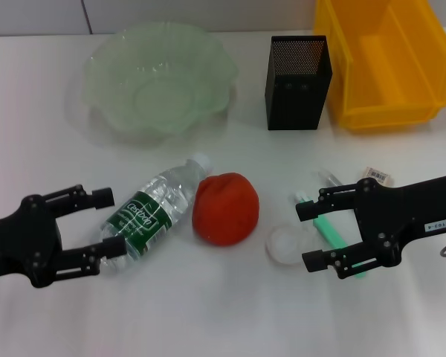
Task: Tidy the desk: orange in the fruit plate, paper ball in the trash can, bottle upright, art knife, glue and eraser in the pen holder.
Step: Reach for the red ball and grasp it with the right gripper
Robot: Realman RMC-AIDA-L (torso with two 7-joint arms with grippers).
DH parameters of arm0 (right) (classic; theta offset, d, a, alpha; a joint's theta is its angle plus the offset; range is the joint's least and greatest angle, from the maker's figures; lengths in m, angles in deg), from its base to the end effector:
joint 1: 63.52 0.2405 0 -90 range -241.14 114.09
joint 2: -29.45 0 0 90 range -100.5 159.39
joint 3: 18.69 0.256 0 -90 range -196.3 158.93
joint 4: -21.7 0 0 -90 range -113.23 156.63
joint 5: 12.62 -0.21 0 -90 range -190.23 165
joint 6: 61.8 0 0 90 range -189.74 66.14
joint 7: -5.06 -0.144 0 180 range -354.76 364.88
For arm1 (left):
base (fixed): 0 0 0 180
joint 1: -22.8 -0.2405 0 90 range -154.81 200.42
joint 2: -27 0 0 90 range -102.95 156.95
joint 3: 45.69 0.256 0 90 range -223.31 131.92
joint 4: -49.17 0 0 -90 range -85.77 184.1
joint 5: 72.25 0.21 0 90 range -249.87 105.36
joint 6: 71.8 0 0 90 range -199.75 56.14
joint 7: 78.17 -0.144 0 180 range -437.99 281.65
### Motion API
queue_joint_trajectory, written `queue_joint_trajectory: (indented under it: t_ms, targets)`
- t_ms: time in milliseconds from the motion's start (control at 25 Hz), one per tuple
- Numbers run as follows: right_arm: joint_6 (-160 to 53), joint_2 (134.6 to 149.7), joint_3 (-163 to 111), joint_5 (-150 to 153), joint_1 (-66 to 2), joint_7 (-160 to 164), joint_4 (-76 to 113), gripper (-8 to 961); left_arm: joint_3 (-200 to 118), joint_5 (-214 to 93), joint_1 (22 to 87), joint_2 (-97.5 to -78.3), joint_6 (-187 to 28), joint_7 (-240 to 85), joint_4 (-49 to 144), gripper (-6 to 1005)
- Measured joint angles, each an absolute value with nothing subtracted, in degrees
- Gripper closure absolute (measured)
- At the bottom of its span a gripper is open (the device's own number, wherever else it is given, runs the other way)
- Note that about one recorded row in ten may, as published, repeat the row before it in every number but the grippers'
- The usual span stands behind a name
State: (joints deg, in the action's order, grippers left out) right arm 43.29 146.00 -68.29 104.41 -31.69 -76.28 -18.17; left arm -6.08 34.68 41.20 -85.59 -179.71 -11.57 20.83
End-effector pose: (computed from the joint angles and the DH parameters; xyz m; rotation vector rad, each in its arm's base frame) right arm 0.2382 0.2980 0.0004 2.9387 -0.4475 -0.6073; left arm -0.3098 0.2387 0.0327 -2.7404 -0.5963 -1.0079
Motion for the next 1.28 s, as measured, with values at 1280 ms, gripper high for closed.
queue_joint_trajectory:
  t_ms: [1280]
  targets:
    - [40.1, 148.7, -94.6, 126.4, -13.7, -127.6, -53.4, 219, -6.1, 36.5, 40.2, -85.0, -186.0, -10.7, 20.4, 201]
